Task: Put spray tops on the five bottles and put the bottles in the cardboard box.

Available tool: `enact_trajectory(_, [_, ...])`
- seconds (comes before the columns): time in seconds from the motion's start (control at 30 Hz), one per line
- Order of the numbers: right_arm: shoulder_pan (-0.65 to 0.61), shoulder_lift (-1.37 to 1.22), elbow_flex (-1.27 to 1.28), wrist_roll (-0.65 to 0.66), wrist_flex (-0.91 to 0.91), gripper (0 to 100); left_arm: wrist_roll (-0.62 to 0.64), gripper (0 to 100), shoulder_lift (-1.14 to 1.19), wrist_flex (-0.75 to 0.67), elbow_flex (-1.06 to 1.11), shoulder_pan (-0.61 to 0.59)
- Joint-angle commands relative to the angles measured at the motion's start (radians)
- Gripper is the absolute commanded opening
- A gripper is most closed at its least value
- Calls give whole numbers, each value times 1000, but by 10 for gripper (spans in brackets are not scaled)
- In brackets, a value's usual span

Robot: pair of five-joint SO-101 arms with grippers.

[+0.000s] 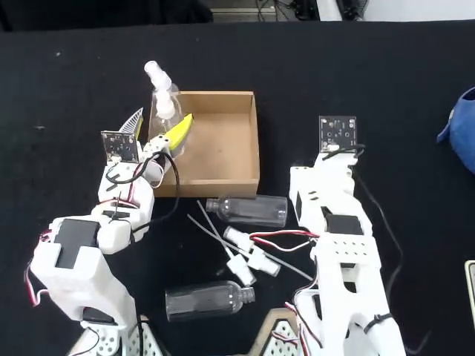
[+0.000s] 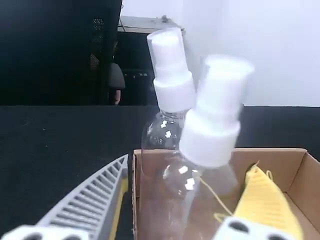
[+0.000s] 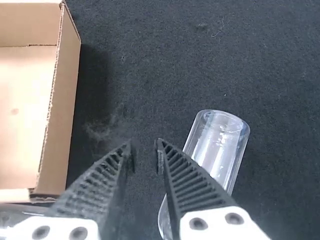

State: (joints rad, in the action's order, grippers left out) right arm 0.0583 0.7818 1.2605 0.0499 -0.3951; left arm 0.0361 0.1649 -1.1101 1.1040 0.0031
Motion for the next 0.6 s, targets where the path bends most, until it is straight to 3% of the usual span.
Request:
enact_trajectory(0.0, [18,33,-2,5,26,64,-9,237,-48,-29,1,-2])
enact_trajectory(0.17, [18,33,-2,5,26,64,-9,236,-190,-11,59,-12])
enact_trajectory(0.57, [17,33,1,5,26,64,-9,236,-522,368,171,-28])
